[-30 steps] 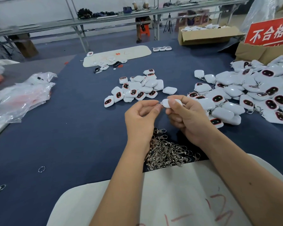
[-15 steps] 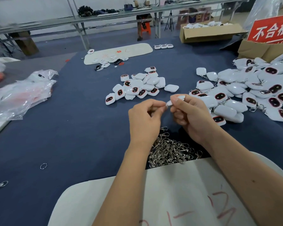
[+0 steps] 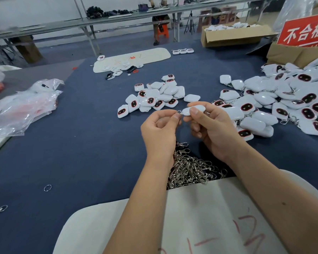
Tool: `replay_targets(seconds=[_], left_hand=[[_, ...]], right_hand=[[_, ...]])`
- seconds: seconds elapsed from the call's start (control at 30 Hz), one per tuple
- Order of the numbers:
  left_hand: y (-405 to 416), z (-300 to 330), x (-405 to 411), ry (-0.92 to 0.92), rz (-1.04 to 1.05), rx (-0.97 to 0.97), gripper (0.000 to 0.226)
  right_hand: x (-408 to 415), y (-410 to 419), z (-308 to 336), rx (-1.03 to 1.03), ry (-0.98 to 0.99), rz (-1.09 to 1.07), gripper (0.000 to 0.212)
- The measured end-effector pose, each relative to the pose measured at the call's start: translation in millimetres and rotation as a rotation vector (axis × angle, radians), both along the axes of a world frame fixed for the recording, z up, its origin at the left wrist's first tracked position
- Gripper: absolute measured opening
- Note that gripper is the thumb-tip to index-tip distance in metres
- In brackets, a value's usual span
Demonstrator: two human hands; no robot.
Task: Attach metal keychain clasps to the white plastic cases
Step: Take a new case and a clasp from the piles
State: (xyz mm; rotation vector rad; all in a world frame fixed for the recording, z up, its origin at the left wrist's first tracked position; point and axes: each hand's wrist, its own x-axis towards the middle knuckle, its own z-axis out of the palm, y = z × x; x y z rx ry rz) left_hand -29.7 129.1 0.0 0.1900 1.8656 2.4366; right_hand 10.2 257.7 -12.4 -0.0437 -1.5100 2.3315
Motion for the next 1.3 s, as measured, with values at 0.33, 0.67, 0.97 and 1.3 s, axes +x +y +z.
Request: replay_targets(seconds=[0.33, 0.67, 0.97, 1.3], left_hand=[[-14, -8, -9, 0.621, -0.018, -0.6, 0.018], [-1, -6, -5, 0.021, -0.145, -0.112, 0.006], [-4, 0, -4, -0.052, -0.144, 0.005, 0.01], [-7, -4, -7, 0.3, -0.025, -0.45, 0.019]], right_hand=[[1, -3, -2, 0.168, -0.049, -0.1, 0.018], [3, -1, 3, 0.019, 0.055, -0.046, 0.035], [2, -1, -1, 0.066, 0.03, -0.017, 0.033], [2, -1, 0, 0.085, -0.007, -0.053, 0.035]])
